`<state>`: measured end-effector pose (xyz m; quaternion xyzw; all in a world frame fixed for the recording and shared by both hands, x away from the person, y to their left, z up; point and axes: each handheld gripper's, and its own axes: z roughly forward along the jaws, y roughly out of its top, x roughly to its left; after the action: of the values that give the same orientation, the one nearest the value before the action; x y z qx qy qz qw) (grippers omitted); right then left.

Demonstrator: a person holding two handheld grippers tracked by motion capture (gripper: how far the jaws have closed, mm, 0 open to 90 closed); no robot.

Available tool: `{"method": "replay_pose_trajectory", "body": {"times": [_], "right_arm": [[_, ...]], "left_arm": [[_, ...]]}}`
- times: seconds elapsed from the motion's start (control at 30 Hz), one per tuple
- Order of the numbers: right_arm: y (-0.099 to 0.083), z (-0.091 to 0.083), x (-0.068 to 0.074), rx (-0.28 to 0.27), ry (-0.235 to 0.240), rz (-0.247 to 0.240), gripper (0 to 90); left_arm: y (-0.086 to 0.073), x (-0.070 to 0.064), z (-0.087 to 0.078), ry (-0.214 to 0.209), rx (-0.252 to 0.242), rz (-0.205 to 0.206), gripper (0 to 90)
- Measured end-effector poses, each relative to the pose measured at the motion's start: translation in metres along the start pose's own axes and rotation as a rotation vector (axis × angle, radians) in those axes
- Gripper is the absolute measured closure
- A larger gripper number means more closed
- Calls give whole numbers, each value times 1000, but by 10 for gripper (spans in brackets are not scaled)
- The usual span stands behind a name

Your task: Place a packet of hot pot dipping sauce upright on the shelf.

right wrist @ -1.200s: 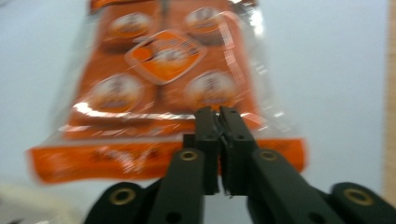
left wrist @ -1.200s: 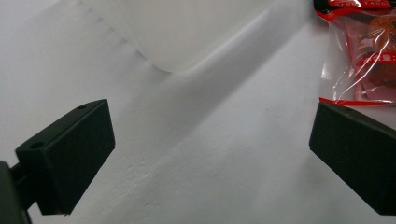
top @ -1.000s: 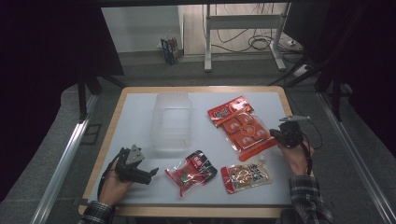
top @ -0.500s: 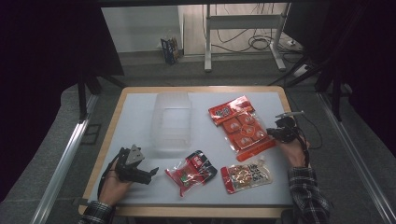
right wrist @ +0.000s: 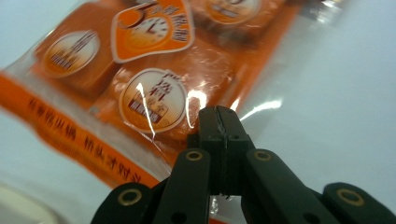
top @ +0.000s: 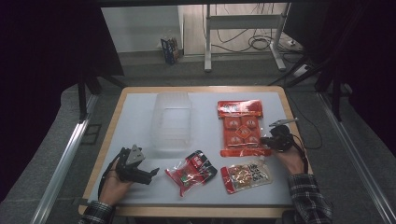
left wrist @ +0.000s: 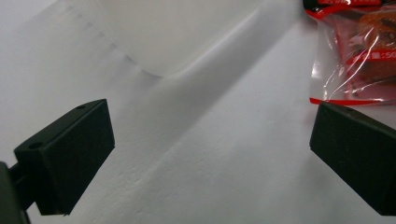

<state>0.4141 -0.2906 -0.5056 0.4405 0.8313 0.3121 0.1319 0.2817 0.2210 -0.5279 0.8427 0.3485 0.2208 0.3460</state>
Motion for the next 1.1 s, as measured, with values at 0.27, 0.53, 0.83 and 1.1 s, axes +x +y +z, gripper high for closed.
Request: {"method": "replay_pose_trajectory", "body": {"times": [0.27, 0.53, 0.83, 1.1], "right_arm": [[-1, 3, 21, 6, 72, -51, 886], [9, 15, 53, 23, 163, -137, 885], [30, 38, 92, 32, 209, -228, 884], [49, 62, 113, 7, 207, -224, 885]], "left_arm": [[1, 2, -1, -15, -23, -26, 0], [2, 2, 0, -15, -23, -29, 0], [3, 3, 0, -15, -35, -42, 0], [5, 2, 1, -18, -35, -43, 0]]}}
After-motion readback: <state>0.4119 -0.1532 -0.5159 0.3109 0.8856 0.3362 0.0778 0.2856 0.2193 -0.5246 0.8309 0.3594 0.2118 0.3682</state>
